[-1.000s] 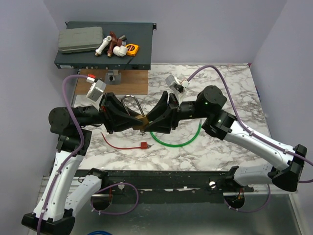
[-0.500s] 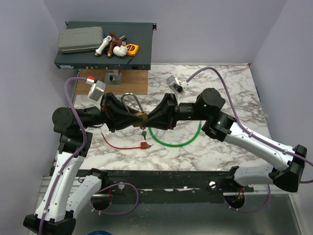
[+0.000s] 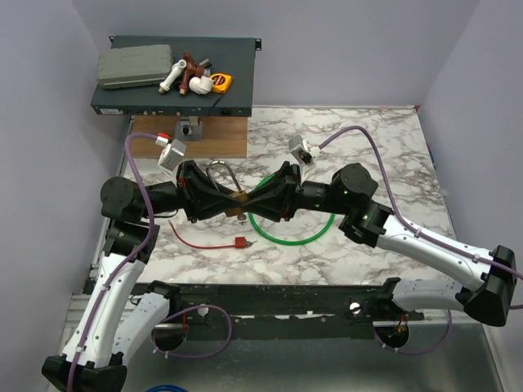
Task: Unlock with the key
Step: Unlock the lock.
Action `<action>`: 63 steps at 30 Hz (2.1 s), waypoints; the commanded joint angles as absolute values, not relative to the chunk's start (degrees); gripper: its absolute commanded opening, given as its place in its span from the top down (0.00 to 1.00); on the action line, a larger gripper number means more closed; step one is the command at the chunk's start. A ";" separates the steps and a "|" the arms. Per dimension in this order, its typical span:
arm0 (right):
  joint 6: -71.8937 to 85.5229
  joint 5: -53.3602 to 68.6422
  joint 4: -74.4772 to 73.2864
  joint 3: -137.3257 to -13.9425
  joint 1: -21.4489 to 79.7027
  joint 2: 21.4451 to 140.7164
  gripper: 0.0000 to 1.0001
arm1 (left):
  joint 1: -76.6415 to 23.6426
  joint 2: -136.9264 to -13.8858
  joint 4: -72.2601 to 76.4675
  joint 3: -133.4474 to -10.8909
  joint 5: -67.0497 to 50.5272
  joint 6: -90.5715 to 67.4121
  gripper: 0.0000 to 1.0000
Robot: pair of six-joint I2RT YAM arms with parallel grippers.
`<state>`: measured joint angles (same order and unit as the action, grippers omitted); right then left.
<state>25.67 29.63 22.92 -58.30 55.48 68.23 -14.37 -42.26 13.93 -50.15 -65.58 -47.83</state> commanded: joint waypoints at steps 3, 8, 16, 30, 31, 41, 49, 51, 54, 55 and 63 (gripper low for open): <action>25.25 24.77 29.76 -57.65 55.34 65.45 0.86 | -14.24 -41.48 15.64 -51.35 -65.48 -48.14 1.00; 27.49 27.31 32.77 -56.95 55.34 65.85 0.99 | -14.24 -41.75 15.49 -50.89 -65.14 -47.58 1.00; 32.13 24.61 33.13 -54.62 55.30 65.12 0.99 | -13.22 -43.73 0.22 -55.10 -61.33 -35.02 0.51; 32.99 27.84 24.81 -51.47 55.29 62.20 0.99 | -10.42 -49.65 -30.46 -69.64 -79.13 -2.67 0.26; 32.88 28.11 24.44 -51.64 55.32 62.43 0.99 | -10.47 -50.10 -31.73 -70.18 -78.99 -1.20 0.29; 31.05 30.04 22.10 -54.31 55.34 65.70 0.99 | -11.34 -48.66 -23.98 -64.90 -63.66 -9.87 0.69; 24.90 30.84 18.41 -56.57 55.30 65.84 0.99 | -11.51 -49.54 -29.25 -65.24 -45.04 -16.94 0.82; 23.32 30.31 16.41 -57.39 55.33 65.67 0.99 | -11.63 -50.16 -31.12 -65.51 -43.37 -16.57 0.85; 21.00 29.47 12.73 -59.43 55.29 65.71 0.99 | -13.40 -50.39 -34.52 -66.50 -36.53 -13.39 0.81; 20.41 29.16 11.23 -60.26 55.30 65.63 0.99 | -14.02 -50.20 -35.31 -66.76 -34.06 -12.09 0.72; 17.93 19.70 3.74 -62.49 55.29 62.64 0.99 | -14.41 -52.09 -44.79 -73.63 -26.78 -4.26 0.02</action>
<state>19.79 24.86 4.27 -58.98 55.07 66.50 -14.39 -51.18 -37.95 -69.12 -34.79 -10.94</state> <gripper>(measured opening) 0.049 0.881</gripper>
